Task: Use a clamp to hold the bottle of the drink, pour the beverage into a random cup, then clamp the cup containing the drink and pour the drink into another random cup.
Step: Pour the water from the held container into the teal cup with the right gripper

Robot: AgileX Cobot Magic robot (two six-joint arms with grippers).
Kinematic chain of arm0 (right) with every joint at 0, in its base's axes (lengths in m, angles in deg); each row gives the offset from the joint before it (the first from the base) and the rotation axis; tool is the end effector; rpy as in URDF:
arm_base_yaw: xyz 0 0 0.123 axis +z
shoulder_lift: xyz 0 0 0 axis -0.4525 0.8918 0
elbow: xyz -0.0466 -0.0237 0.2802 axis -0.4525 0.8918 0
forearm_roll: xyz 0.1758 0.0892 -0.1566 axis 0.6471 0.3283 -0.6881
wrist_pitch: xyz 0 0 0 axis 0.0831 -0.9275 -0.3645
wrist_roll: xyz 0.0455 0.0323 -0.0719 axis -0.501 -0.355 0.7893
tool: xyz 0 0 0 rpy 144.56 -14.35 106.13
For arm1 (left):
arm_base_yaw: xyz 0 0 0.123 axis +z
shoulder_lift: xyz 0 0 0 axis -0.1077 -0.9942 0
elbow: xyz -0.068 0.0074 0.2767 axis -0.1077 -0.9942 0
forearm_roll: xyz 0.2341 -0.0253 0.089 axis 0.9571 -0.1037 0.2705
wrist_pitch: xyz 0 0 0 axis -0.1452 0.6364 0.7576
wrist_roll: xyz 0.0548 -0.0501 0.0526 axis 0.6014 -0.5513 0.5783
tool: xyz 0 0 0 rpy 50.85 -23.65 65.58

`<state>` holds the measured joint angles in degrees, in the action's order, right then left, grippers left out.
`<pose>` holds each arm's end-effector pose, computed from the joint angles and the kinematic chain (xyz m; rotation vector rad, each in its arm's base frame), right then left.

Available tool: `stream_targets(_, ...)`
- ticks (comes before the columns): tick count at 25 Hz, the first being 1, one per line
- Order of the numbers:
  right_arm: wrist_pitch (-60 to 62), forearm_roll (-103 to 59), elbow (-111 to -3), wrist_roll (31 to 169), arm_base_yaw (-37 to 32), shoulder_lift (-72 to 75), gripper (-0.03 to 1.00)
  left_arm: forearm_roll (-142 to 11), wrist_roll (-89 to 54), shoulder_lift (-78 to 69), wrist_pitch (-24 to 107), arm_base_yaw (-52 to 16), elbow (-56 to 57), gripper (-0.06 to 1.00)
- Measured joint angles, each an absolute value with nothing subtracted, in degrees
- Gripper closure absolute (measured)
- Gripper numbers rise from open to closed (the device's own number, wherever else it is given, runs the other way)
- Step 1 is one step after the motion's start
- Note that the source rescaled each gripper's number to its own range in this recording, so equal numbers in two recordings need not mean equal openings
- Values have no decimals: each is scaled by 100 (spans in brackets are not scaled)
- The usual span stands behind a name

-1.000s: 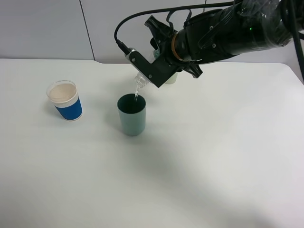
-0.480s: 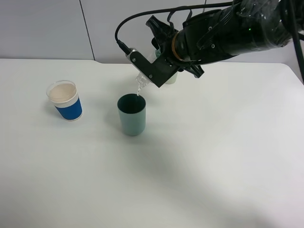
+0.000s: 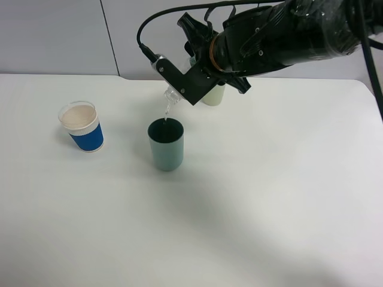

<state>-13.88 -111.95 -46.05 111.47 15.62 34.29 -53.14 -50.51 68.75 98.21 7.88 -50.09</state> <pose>0.3253 0.2480 0.2227 -2.2683 0.7122 -1.1260 -0.0063 -0.0018 0.2793 -0.0161 2.0238 0.0009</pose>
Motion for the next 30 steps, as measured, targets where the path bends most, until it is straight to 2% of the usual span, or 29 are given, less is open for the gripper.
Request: stream_targets(30, -997, -11531, -4689, 12325, 1562, 3514, 93, -5314, -5051, 6875, 9821, 788, -5009, -6)
